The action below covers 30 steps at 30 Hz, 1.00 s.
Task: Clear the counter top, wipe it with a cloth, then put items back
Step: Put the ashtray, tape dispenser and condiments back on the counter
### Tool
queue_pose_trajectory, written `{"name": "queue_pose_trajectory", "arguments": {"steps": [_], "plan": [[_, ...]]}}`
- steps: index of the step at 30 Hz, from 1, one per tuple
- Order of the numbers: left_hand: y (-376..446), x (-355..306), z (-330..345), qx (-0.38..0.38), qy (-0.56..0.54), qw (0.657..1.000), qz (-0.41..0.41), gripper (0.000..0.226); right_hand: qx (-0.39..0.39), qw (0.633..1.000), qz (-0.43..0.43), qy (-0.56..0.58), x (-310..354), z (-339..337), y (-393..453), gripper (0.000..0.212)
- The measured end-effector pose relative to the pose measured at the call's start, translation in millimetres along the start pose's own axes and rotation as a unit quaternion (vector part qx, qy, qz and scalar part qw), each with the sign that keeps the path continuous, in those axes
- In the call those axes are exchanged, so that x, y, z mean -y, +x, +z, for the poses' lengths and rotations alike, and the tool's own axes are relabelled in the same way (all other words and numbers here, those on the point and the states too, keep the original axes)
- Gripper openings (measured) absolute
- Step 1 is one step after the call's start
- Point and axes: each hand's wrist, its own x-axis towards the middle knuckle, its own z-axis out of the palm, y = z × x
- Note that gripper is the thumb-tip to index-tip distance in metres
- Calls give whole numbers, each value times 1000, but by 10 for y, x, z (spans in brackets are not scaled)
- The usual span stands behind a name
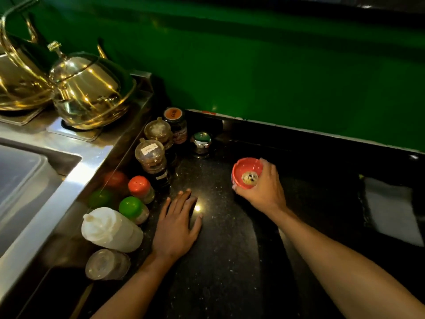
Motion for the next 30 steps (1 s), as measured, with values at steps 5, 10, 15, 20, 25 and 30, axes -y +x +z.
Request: {"name": "queue_pose_trajectory", "arguments": {"steps": [5, 10, 15, 20, 25, 30], "plan": [[121, -196, -115, 37, -46, 998, -11, 55, -3, 1000, -1, 12, -366, -572, -444, 119], [643, -931, -397, -20, -71, 994, 78, 46, -52, 998, -37, -11, -507, -1440, -567, 119], [1310, -2171, -985, -127, -61, 941, 309, 39, -144, 986, -89, -5, -545, -2619, -561, 115], [1896, -3525, -1605, -261, -29, 861, 435, 34, -265, 957, -117, 7, -624, -3873, -322, 111], [2587, -4570, -1816, -123, 54, 933, 334, 53, -312, 945, -98, -8, -826, -4884, 153, 110], [3005, -4982, -1650, 31, 84, 966, 241, 69, -304, 951, -20, -49, -1217, -5506, 808, 108]]}}
